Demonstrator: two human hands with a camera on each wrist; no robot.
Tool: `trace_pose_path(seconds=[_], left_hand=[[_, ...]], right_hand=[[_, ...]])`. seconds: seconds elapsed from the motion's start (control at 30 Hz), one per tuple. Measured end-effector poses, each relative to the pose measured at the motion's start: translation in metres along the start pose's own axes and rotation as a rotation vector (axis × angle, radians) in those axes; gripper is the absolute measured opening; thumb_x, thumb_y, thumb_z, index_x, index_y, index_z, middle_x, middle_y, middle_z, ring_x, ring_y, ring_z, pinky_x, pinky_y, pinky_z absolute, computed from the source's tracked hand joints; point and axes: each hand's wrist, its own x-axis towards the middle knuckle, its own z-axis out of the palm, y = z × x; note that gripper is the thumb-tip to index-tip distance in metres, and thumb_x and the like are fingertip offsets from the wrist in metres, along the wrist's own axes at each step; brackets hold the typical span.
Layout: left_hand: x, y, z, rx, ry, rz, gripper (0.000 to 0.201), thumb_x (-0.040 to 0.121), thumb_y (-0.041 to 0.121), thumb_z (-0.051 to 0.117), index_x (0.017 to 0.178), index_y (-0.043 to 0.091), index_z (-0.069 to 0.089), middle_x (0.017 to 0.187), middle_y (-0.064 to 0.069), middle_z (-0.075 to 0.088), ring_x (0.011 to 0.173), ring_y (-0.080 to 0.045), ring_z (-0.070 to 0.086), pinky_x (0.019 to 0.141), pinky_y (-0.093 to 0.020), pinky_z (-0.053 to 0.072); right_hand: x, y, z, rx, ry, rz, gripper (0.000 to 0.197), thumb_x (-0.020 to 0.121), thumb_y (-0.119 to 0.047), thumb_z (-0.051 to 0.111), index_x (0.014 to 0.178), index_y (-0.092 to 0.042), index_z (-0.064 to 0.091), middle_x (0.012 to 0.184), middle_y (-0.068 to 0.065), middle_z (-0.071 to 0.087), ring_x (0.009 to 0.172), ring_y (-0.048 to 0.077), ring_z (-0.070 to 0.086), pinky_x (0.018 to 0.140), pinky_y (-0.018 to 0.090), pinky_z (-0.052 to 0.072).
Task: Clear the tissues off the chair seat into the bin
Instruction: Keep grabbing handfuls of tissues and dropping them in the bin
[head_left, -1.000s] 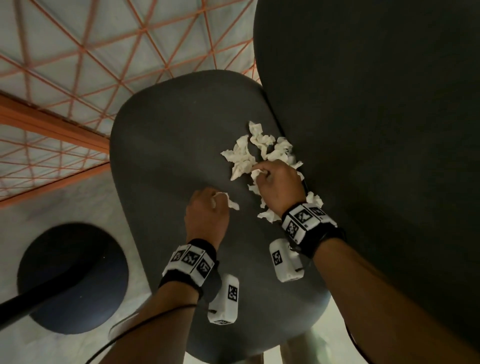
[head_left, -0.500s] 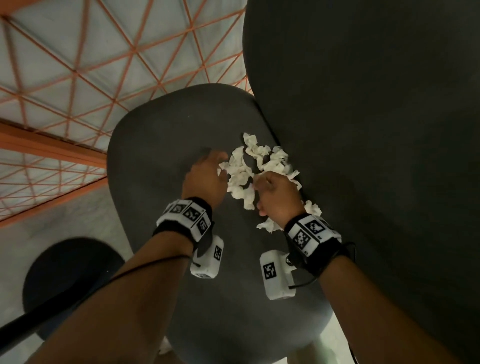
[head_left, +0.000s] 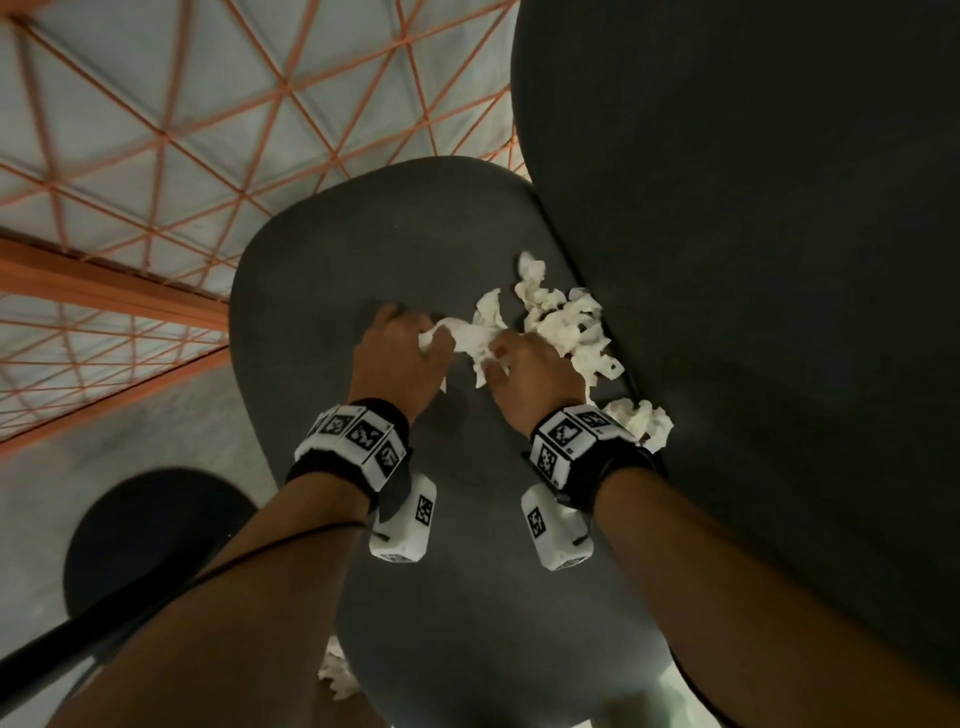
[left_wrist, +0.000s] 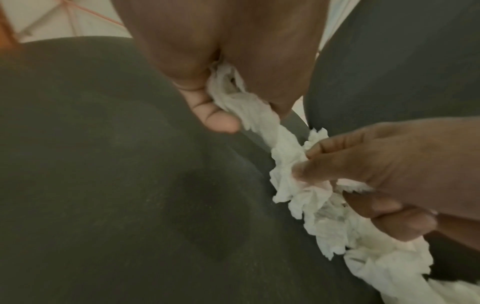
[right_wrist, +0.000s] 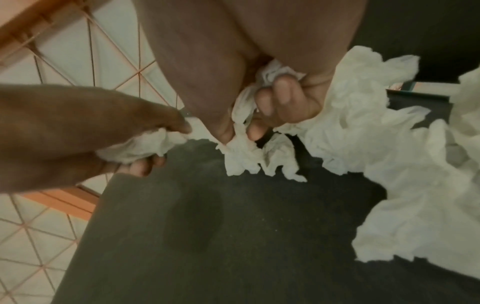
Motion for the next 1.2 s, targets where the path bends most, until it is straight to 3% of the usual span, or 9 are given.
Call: trace_pose_path(seconds=[0.1,0.17,0.37,0.57,0.67,0.77,0.83,1.03,1.2], left_hand=[[-0.014,-0.015,-0.006,-0.067,0.075,-0.025,0.023,0.088,0.024,0.063,0.071,0.009,0.060,0.101,-0.011,0.061,0.082,-0.029,0.061,0.073,-0.026,0.038],[-0.024,-0.021,-0.007,-0.124,0.091,-0.034,0.009,0.084,0.015,0.066,0.085,0.006,0.068,0.102,-0.010,0.065,0.086,-0.025,0.063,0.076,-0.027,0.044],[-0.045,-0.025,-0.008,-0.315,-0.038,-0.075,0.034,0.085,-0.009,0.046,0.093,0.022,0.057,0.080,0.006,0.067,0.076,-0.011,0.066,0.064,-0.013,0.051],[-0.042,-0.010,-0.010,-0.317,-0.040,-0.115,0.016,0.089,0.022,0.050,0.075,0.022,0.057,0.058,0.008,0.059,0.056,-0.011,0.057,0.062,-0.028,0.048],[-0.032,-0.002,-0.003,-0.223,-0.097,-0.115,0.017,0.086,0.034,0.057,0.072,0.026,0.052,0.061,0.007,0.061,0.061,-0.011,0.059,0.065,-0.029,0.049],[-0.020,0.013,0.006,-0.200,-0.146,-0.035,0.007,0.088,0.022,0.057,0.092,0.028,0.056,0.080,0.002,0.068,0.069,-0.018,0.065,0.069,-0.029,0.053],[-0.012,0.028,0.011,-0.182,-0.204,0.055,0.028,0.088,0.018,0.057,0.114,0.030,0.056,0.087,0.002,0.067,0.072,-0.019,0.066,0.073,-0.029,0.054],[0.007,0.067,0.028,-0.017,-0.327,0.220,0.040,0.091,0.027,0.059,0.129,0.038,0.054,0.101,0.001,0.068,0.092,-0.021,0.065,0.088,-0.037,0.053],[0.004,0.065,0.036,-0.040,-0.240,0.188,0.022,0.090,0.030,0.052,0.106,0.023,0.066,0.098,-0.005,0.069,0.089,-0.027,0.065,0.081,-0.038,0.053]], right_hand=[[-0.006,-0.005,0.000,0.127,0.058,0.017,0.023,0.090,-0.033,0.052,0.107,-0.017,0.054,0.113,0.006,0.060,0.099,0.031,0.059,0.083,0.041,0.050],[-0.013,-0.007,-0.002,0.248,0.093,0.037,0.019,0.089,-0.030,0.054,0.100,-0.015,0.053,0.100,0.005,0.061,0.089,0.026,0.058,0.075,0.034,0.046],[-0.031,-0.001,-0.013,0.422,0.147,0.061,0.007,0.087,-0.011,0.047,0.084,-0.016,0.044,0.062,-0.002,0.048,0.057,0.017,0.047,0.055,0.033,0.044],[-0.050,0.010,-0.022,0.762,0.129,0.243,0.018,0.092,-0.015,0.049,0.108,-0.019,0.054,0.072,-0.009,0.055,0.066,0.008,0.053,0.066,0.027,0.043],[-0.059,0.017,-0.027,0.839,0.144,0.279,0.012,0.088,-0.019,0.060,0.096,-0.010,0.058,0.083,-0.008,0.065,0.083,0.013,0.064,0.074,0.024,0.049],[-0.063,0.026,-0.023,0.849,0.192,0.263,0.008,0.082,-0.007,0.064,0.088,-0.001,0.063,0.089,0.016,0.071,0.081,0.024,0.068,0.080,0.040,0.056],[-0.065,0.033,-0.020,0.834,0.195,0.249,0.008,0.079,0.000,0.060,0.086,0.004,0.059,0.088,0.026,0.066,0.075,0.022,0.062,0.078,0.042,0.055],[-0.065,0.048,-0.019,0.840,0.225,0.265,0.021,0.074,0.004,0.050,0.092,0.002,0.060,0.092,0.025,0.067,0.086,0.032,0.067,0.080,0.048,0.058],[-0.061,0.051,-0.035,0.810,0.278,0.262,0.027,0.084,0.001,0.050,0.077,-0.025,0.051,0.079,-0.007,0.056,0.076,0.011,0.054,0.067,0.022,0.042]])
